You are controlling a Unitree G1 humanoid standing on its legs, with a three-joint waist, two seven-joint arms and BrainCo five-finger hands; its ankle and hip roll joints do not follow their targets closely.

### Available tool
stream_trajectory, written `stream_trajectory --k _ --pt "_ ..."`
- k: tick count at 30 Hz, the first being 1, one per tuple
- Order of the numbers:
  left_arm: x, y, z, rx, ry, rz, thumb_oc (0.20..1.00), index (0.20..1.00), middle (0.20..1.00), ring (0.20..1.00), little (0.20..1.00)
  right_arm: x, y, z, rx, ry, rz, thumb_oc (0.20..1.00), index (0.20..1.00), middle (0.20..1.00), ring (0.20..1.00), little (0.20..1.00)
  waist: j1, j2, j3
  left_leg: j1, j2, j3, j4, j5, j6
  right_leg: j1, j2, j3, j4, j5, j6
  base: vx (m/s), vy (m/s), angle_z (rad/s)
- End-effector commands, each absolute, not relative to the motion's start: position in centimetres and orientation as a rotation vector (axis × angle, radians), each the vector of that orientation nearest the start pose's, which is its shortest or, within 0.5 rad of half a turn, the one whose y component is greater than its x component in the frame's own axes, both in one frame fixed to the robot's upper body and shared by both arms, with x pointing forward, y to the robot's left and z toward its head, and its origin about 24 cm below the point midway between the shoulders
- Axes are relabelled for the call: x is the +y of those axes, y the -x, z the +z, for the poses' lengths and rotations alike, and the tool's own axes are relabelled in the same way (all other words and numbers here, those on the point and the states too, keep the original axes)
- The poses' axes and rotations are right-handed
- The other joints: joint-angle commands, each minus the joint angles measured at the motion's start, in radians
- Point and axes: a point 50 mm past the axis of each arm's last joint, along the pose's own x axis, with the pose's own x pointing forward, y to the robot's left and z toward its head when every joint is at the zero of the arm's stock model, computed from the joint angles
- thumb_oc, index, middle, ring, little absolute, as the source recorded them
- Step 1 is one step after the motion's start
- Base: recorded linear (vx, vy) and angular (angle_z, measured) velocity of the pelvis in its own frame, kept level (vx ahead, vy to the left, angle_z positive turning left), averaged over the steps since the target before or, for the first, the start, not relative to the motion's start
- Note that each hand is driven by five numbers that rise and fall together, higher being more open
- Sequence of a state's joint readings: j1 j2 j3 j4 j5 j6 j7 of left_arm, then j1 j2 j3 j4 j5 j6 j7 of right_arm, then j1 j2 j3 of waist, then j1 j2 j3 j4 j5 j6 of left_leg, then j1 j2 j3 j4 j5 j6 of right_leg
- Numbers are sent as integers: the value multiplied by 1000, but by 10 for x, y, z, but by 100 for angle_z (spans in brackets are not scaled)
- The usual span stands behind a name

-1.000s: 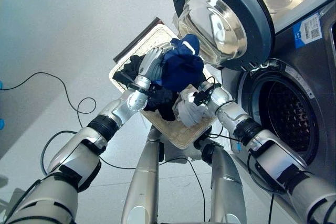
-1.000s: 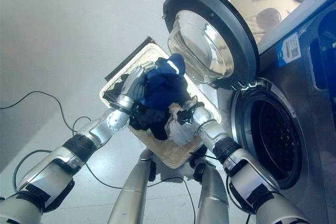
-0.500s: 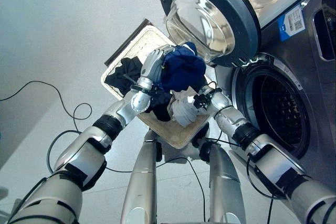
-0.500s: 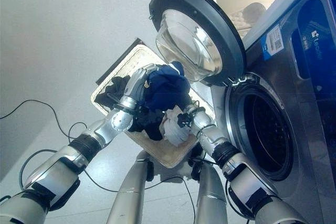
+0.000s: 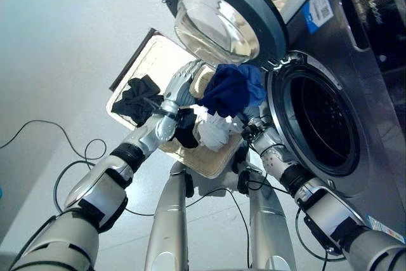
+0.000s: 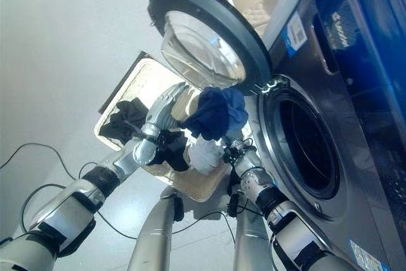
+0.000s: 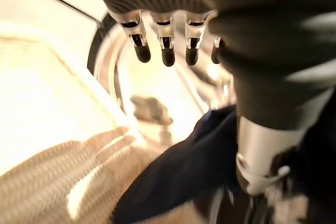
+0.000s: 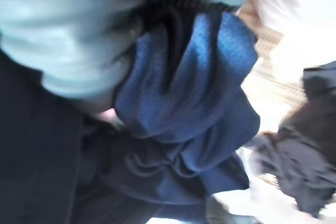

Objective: Put the clothes into the washing machine.

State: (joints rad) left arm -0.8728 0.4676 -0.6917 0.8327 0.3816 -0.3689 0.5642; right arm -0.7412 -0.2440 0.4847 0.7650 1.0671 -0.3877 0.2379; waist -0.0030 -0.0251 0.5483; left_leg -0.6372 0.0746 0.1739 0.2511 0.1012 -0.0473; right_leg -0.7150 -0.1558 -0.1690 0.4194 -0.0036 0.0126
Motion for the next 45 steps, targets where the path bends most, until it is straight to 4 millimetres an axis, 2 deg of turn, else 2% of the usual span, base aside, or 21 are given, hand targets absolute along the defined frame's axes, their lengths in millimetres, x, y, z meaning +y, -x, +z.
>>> stream_trajectory --k 1,7,8,9,12,16,17,21,25,27,28,31,32,34,36,40,42,45 --pt "121 -372 136 -676 -1017 -17 1000 1000 1000 1000 1000 -111 -366 120 -313 -582 449 200 200 200 200 200 -19 59 -28 10 -56 48 24 -86 -34 35 -3 -76 -59 21 112 -23 100 -17" --pt "139 -374 131 -617 -982 102 1000 1000 1000 1000 1000 -128 -359 94 -276 -725 391 200 200 200 200 200 -49 63 -28 18 -55 72 6 -81 -40 42 18 -54 -81 20 111 -9 93 -27" --pt "149 -374 128 -573 -921 175 1000 1000 1000 1000 1000 -137 -355 83 -270 -782 344 200 200 200 200 200 -59 65 -28 20 -53 80 3 -80 -42 42 23 -47 -83 18 110 3 95 -18" --pt "149 -374 128 -573 -921 175 1000 1000 1000 1000 1000 -137 -355 83 -270 -782 344 200 200 200 200 200 -59 65 -28 20 -53 80 3 -80 -42 42 23 -47 -83 18 110 10 116 -20" --pt "165 -373 123 -502 -792 301 1000 1000 1000 1000 1000 -150 -348 66 -259 -873 265 200 200 200 200 200 -70 66 -28 27 -50 92 -2 -79 -43 45 28 -41 -83 13 109 19 75 -17" --pt "193 -365 109 -389 -525 520 1000 1000 1000 1000 1000 -176 -339 38 -265 -1042 59 200 200 200 200 200 -79 69 -28 28 -49 98 -3 -81 -44 45 35 -31 -79 3 106 19 51 -9" --pt "193 -365 108 -387 -516 526 1000 1000 1000 1000 1000 -177 -338 37 -265 -1050 51 200 200 200 200 200 -79 70 -28 28 -49 98 -3 -82 -44 45 35 -30 -79 3 106 17 30 -7" --pt "202 -353 94 -366 -349 633 1000 1000 1000 1000 1000 -196 -333 22 -302 -1280 -127 200 200 200 200 200 -71 77 -28 32 -51 94 -5 -88 -44 49 35 -35 -73 -7 105 19 10 -4" --pt "199 -347 86 -375 -322 650 1000 1000 1000 1000 1000 -208 -334 20 -364 -1394 -233 200 200 200 200 200 -57 86 -28 26 -50 89 -3 -90 -43 44 28 -44 -61 -12 105 0 0 0" --pt "199 -347 86 -375 -322 650 1000 1000 1000 1000 1000 -208 -334 20 -364 -1394 -233 200 200 200 200 200 -57 86 -28 26 -50 89 -3 -90 -43 44 28 -44 -61 -12 105 13 -40 0" --pt "199 -343 80 -370 -323 622 1000 1000 1000 1000 1000 -227 -346 38 -451 -1543 -302 200 200 200 200 200 -33 95 -28 21 -56 72 6 -99 -40 43 15 -61 -46 -18 107 27 -94 3" --pt "196 -343 80 -381 -338 582 1000 1000 1000 1000 1000 -234 -355 55 -491 -1580 -323 200 200 200 200 200 -19 100 -28 11 -59 61 18 -103 -39 39 6 -71 -34 -20 107 6 -97 6" --pt "194 -344 83 -396 -354 554 1000 1000 1000 1000 1000 -237 -362 71 -527 -1614 -328 200 200 200 200 200 -9 102 -28 1 -60 56 18 -98 -37 30 2 -79 -31 -12 106 5 -67 11" --pt "192 -343 82 -399 -368 527 1000 1000 1000 1000 1000 -242 -364 81 -560 -1632 -342 200 200 200 200 200 -1 103 -28 8 -62 51 20 -107 -37 36 -3 -84 -25 -20 110 6 -78 17" --pt "187 -343 85 -425 -393 476 1000 1000 1000 1000 1000 -251 -370 103 -630 -1663 -374 200 200 200 200 200 12 106 -28 2 -63 42 24 -110 -35 30 -10 -93 -15 -18 111 -3 -86 14" --pt "182 -344 90 -452 -408 433 1000 1000 1000 1000 1000 -258 -372 121 -690 -1687 -417 200 200 200 200 200 21 110 -28 -3 -66 34 30 -115 -32 24 -16 -98 -5 -17 112 8 -46 16" --pt "175 -346 98 -494 -426 391 1000 1000 1000 1000 1000 -266 -372 138 -751 -1698 -461 200 200 200 200 200 29 113 -28 -15 -67 29 34 -111 -28 12 -23 -106 -1 -6 110 -26 -41 8" --pt "173 -346 100 -506 -432 375 1000 1000 1000 1000 1000 -274 -370 143 -777 -1696 -496 200 200 200 200 200 31 115 -28 -10 -68 25 39 -120 -29 15 -27 -105 5 -11 112 0 0 0"
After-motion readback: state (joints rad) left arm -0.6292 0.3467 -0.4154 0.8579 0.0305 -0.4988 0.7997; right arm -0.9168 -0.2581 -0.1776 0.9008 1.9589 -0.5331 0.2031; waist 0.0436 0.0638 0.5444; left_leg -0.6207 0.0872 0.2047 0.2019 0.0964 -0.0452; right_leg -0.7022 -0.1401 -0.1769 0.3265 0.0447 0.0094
